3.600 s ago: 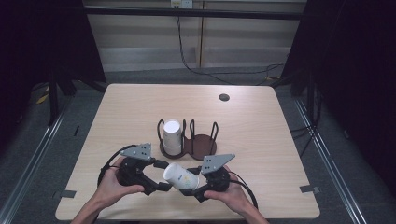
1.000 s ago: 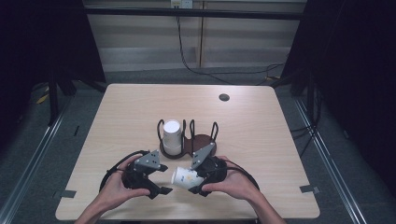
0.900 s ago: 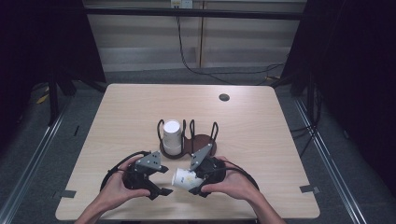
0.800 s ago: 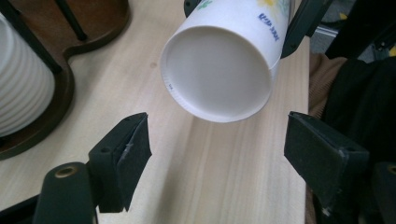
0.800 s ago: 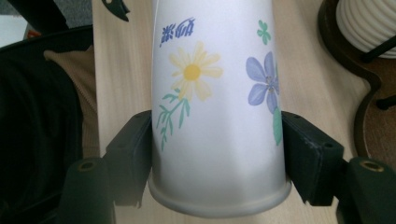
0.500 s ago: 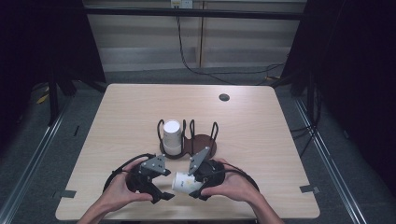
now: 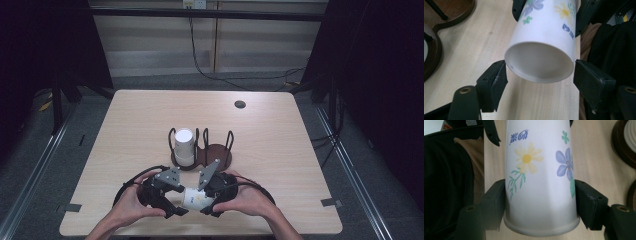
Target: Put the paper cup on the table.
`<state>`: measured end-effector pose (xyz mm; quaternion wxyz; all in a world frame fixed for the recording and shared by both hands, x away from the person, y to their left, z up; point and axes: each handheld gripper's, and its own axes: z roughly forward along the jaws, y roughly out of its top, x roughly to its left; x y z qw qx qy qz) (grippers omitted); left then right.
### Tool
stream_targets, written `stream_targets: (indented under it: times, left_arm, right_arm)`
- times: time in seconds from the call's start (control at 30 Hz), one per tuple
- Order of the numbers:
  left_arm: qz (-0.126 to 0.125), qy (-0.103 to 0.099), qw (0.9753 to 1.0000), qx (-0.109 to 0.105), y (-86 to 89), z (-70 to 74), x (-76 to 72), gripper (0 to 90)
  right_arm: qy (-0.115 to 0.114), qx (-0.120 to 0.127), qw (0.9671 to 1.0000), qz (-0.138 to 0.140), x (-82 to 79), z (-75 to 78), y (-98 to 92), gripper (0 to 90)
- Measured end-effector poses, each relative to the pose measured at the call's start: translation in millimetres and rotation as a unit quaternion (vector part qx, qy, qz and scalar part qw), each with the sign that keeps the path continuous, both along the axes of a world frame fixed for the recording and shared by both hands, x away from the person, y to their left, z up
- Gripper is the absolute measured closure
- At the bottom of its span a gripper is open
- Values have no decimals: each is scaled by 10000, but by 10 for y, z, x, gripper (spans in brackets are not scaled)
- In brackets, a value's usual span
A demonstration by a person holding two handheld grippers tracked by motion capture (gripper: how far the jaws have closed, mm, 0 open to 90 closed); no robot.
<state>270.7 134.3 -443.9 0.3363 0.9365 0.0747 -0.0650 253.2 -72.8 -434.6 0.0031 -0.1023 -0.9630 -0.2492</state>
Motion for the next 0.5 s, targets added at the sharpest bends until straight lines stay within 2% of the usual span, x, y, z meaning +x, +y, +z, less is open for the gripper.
stream_targets:
  times: [0.13, 0.17, 0.23, 0.27, 0.4, 0.5]
  left_arm:
    - [-32, -6, 10000, -16, -8, 7, 0, 274]
    - [-15, -58, 10000, -33, -15, 6, -6, 289]
    - [-7, -93, 9999, -78, -29, 3, -11, 262]
    - [-76, -77, 9999, -81, -31, 4, -10, 299]
    - [-125, -114, 9998, -103, -49, -10, -30, 320]
    - [-170, -35, 9998, -112, -59, -24, -24, 324]
  right_arm:
    - [25, -25, 10000, 57, -9, -22, 31, 313]
    - [37, -19, 10000, 61, -12, -28, 39, 313]
    - [34, -4, 10000, 92, -13, -40, 59, 313]
    - [34, -30, 9999, 119, -18, -49, 75, 313]
    - [32, -16, 9999, 108, -18, -57, 83, 313]
    - [45, -14, 9999, 157, -27, -67, 94, 313]
